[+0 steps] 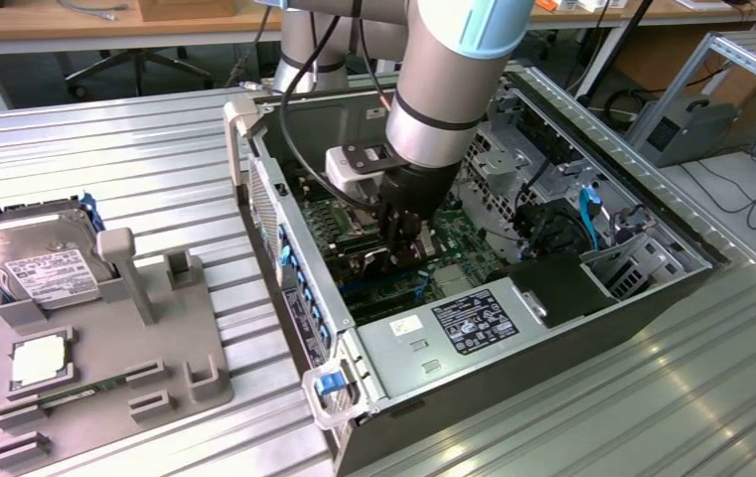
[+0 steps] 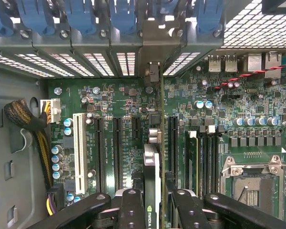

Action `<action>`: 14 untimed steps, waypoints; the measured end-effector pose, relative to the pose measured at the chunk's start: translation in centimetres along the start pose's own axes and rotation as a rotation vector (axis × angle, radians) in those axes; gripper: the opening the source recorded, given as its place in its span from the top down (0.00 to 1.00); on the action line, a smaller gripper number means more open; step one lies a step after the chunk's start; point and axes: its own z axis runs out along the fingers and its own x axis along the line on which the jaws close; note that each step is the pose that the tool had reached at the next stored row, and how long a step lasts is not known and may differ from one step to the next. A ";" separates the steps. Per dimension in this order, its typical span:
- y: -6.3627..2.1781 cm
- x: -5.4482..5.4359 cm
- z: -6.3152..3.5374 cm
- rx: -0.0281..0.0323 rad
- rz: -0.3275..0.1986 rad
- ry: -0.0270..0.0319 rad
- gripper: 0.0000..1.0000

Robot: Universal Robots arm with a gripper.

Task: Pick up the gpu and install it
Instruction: 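Insert the gpu into the slot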

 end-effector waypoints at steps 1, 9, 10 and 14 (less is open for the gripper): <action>0.00 0.0 0.00 0.0000 0.000 -0.0001 0.73; 0.00 0.0 0.09 0.0002 0.000 -0.0001 0.73; 0.00 0.0 0.09 0.0001 0.000 -0.0001 0.73; 0.00 0.0 0.12 0.0001 0.000 0.0000 0.73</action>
